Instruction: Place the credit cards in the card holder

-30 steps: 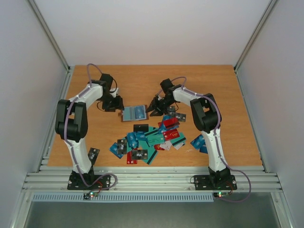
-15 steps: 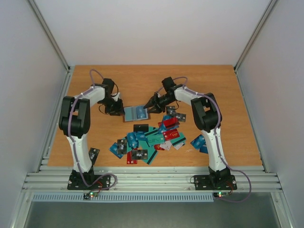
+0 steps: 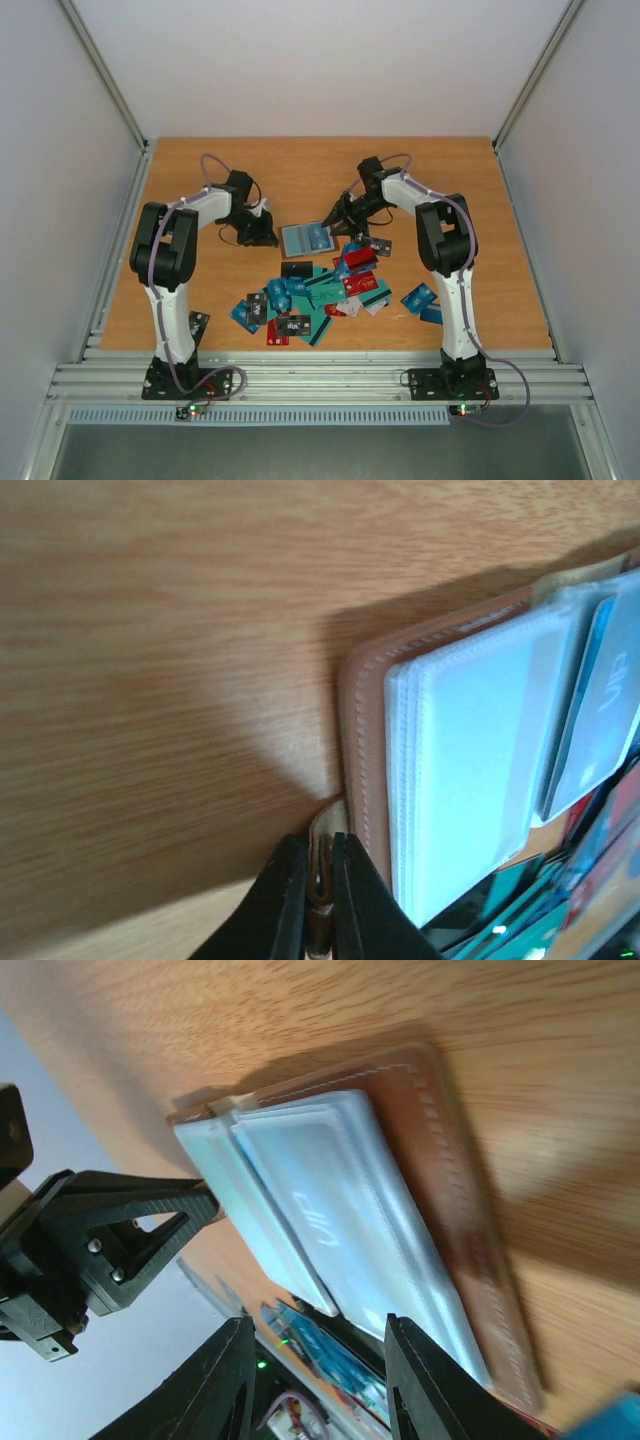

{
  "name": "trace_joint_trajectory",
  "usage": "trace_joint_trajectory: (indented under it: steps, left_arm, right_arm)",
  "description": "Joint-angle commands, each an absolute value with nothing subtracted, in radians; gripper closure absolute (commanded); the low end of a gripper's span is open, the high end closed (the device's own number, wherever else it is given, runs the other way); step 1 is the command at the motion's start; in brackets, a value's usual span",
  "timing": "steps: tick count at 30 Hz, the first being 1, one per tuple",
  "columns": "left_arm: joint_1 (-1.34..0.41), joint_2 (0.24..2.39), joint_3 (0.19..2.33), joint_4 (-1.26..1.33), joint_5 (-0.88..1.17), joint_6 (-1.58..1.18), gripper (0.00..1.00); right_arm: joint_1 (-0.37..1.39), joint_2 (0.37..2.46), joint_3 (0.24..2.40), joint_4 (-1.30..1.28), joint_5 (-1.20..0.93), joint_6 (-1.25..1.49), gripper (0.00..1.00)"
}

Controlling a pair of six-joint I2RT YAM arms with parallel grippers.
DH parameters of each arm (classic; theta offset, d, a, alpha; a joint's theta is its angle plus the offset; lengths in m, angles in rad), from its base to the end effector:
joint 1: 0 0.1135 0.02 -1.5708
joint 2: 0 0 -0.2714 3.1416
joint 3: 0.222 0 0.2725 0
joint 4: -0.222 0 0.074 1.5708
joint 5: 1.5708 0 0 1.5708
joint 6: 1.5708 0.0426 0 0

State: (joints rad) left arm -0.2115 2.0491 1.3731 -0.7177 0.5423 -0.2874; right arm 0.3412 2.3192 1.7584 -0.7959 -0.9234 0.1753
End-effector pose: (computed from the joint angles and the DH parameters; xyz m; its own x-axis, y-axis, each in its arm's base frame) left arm 0.3955 -0.1074 0.1262 -0.9991 -0.0338 -0.0249 -0.0151 0.8434 -0.5371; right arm 0.4437 0.1936 0.1244 -0.9698 -0.2327 -0.0733 -0.1954 0.5608 0.8045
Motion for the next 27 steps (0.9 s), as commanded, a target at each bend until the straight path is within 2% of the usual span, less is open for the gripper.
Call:
trace_joint_trajectory:
  steps: [1, 7, 17, 27]
  left_arm:
    - [-0.21, 2.048, 1.33, -0.609, 0.66, -0.345, 0.98]
    - [-0.21, 2.059, 1.315, -0.567, 0.696, -0.344, 1.0]
    - [-0.211, 2.075, 1.348, -0.631, 0.641, -0.294, 1.0]
    - [-0.253, 2.141, 1.42, -0.702, 0.602, -0.243, 1.0]
  right_arm:
    - [0.33, 2.247, 1.77, -0.926, -0.802, 0.059, 0.63]
    - [0.332, 2.236, 1.768, -0.978, -0.682, -0.024, 0.63]
    - [0.379, 2.268, 1.759, -1.02, -0.545, -0.111, 0.61]
    - [0.402, 2.232, 1.652, -0.848, -0.735, -0.077, 0.58]
